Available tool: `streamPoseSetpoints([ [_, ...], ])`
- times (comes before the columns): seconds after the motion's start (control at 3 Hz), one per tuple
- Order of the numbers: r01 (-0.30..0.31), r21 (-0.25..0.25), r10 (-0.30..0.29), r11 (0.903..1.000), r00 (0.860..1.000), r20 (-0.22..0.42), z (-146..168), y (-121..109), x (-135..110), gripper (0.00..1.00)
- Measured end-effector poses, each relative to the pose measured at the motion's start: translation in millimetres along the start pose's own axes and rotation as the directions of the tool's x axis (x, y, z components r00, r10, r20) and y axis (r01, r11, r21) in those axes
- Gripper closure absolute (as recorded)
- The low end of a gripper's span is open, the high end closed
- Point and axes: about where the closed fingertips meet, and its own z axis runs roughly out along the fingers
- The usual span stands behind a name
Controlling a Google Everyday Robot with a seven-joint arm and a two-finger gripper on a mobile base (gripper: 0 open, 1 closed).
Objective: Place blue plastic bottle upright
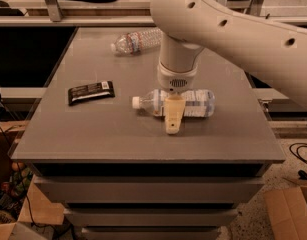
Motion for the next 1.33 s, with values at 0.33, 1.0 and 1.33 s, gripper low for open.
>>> streamPoseSetpoints([
  [0.33, 0.005, 0.003, -0.005, 1.0000, 1.000, 0.000, -4.7, -1.5, -2.3, 0.64],
  [1.0, 0.035, 0.024, -0.036, 0.9991, 0.998, 0.050, -44.9, -0.6, -13.5, 1.00],
  [1.33, 0.085, 0.074, -0.094, 0.9937, 0.986, 0.134, -93.6, 1.4, -31.0, 1.00],
])
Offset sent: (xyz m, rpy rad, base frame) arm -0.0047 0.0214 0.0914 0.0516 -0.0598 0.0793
